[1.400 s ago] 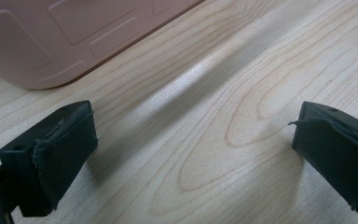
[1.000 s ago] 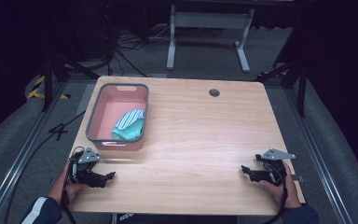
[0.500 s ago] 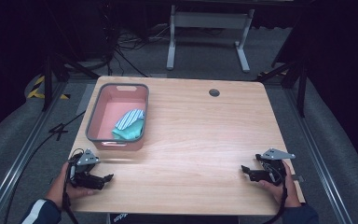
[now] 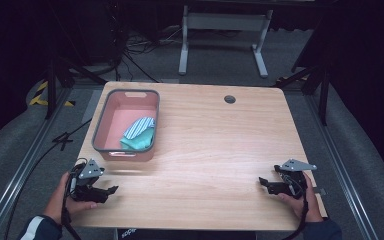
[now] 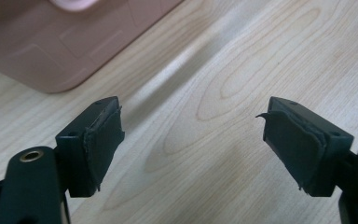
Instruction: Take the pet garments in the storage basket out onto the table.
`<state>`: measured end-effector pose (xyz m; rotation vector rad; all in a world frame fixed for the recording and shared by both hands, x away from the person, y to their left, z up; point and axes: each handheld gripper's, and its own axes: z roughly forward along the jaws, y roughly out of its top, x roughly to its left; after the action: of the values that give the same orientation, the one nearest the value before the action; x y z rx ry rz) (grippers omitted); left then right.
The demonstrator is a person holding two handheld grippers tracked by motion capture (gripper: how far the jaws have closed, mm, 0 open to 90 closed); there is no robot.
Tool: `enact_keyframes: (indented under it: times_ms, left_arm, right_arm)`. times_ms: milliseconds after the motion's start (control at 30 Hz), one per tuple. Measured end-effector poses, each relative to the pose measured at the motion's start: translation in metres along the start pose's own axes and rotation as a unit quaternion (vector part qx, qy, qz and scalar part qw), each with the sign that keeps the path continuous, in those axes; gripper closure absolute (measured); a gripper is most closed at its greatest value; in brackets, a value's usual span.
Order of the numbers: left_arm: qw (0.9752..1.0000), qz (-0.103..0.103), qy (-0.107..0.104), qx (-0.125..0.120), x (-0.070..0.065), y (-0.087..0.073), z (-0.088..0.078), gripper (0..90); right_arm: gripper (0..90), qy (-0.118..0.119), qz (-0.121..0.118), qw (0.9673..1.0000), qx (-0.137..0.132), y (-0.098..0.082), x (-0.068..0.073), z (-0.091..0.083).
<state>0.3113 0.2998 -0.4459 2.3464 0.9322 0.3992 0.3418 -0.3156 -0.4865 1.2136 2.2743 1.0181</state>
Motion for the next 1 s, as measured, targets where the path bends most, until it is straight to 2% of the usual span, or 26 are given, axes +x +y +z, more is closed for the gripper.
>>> enact_keyframes:
  times_ms: [300,367,433,500,667,867,1000]
  left_arm:
    - [0.9997,0.000,0.018,-0.017,-0.001,0.009,-0.015,20.4]
    - [0.9996,-0.002,0.013,-0.023,-0.001,0.011,-0.018,20.5]
    - [0.9993,0.006,0.025,-0.027,-0.001,0.014,-0.022,20.5]
    - [0.9990,0.011,0.025,-0.036,0.000,0.018,-0.025,20.7]
    - [0.9983,0.007,0.026,-0.051,0.001,0.026,-0.034,21.3]
    - [0.9978,0.009,0.036,-0.054,0.002,0.033,-0.042,21.2]
    - [0.9973,0.019,0.046,-0.054,0.003,0.041,-0.049,21.2]
  right_arm:
    - [19.7,0.000,0.000,1.0000,0.000,0.000,0.000,0.000]
    - [19.6,0.000,0.000,1.0000,0.000,0.000,0.000,0.000]
    - [19.7,0.000,0.000,1.0000,0.000,0.000,0.000,0.000]
    - [19.6,0.000,0.000,1.0000,0.000,0.000,0.000,0.000]
    - [19.6,0.000,0.000,1.0000,0.000,0.000,0.000,0.000]
    - [19.6,0.000,0.000,1.0000,0.000,0.000,0.000,0.000]
    - [19.7,0.000,0.000,1.0000,0.000,0.000,0.000,0.000]
